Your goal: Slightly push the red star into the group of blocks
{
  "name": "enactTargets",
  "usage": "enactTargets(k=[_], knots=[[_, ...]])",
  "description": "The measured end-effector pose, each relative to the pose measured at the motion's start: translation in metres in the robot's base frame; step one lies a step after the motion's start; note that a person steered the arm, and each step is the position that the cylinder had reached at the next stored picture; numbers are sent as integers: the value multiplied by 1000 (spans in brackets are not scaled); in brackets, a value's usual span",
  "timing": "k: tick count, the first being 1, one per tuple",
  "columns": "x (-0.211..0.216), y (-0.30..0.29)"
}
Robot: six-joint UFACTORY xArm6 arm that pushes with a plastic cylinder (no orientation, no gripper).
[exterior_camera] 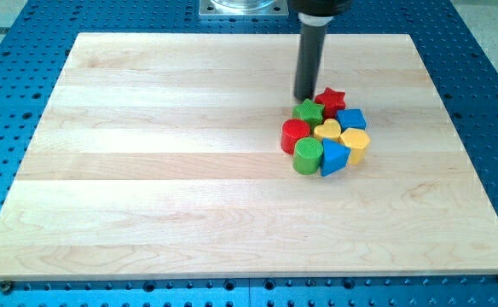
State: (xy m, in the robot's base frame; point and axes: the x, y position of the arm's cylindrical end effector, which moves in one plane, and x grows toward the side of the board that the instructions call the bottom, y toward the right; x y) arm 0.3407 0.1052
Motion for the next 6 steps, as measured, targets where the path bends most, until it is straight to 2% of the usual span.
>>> enactTargets(k=[1, 6], knots=[[2, 30], [23, 39]])
